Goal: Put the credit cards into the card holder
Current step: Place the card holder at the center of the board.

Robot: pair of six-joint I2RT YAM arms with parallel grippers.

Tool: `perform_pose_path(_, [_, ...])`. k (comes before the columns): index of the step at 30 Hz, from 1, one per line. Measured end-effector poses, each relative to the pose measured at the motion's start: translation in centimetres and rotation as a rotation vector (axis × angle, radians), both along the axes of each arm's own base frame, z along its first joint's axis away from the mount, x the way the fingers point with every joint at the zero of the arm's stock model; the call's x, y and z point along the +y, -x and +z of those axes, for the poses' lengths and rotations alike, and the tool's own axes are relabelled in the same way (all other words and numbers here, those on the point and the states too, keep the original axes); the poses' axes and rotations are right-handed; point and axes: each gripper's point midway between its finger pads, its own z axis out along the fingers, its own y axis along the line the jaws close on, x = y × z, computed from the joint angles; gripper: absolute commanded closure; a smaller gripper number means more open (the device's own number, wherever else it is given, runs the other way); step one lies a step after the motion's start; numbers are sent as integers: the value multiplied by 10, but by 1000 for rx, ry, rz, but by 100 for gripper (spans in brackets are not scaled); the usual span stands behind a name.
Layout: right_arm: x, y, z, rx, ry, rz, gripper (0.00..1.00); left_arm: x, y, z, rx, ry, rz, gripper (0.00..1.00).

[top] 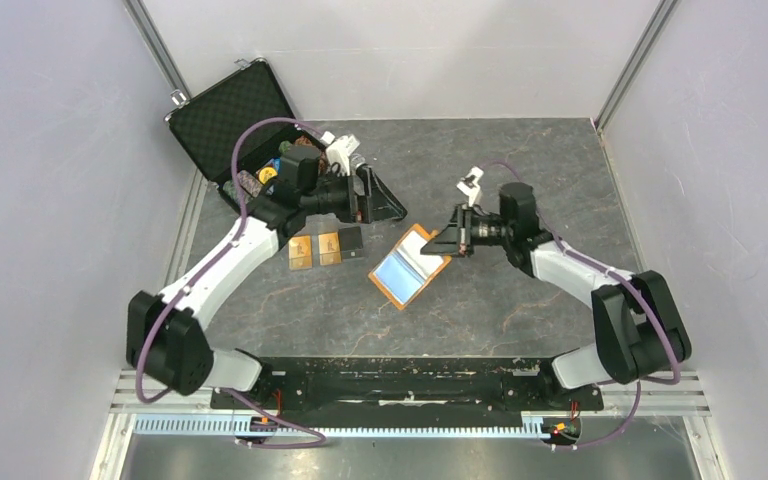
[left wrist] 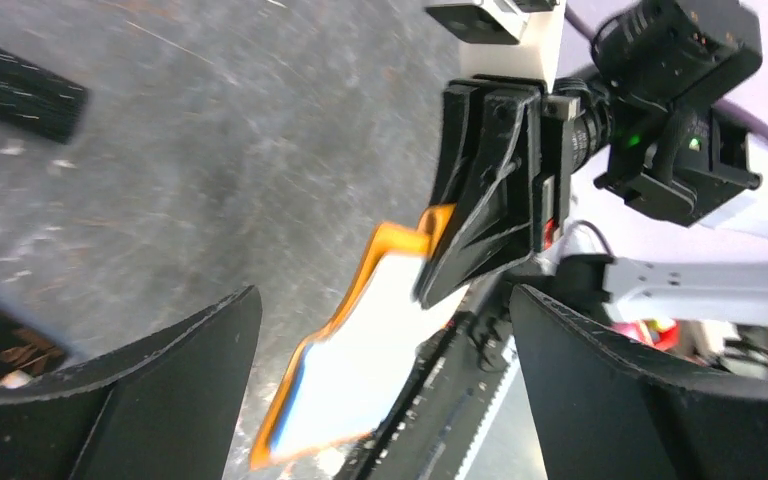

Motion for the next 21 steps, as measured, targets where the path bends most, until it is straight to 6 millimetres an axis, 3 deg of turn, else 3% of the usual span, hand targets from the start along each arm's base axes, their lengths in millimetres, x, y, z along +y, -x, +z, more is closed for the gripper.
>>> perform_pose_path(6, [-35,-14,9,142,-220,-253,100,37,-14,26,-157,-99,206,0])
perform_pose_path(11, [-38,-17,37,262,-428,-283,100,63,-19,34,-223,-111,328,0])
perform_pose_path(17, [-40,-11,39,242,-449,-283,100,63,-20,25,-192,-97,319,0])
perform_pose_path(21, [-41,-14,21,182,-357,-319,100,55,-21,13,-137,-89,290,0])
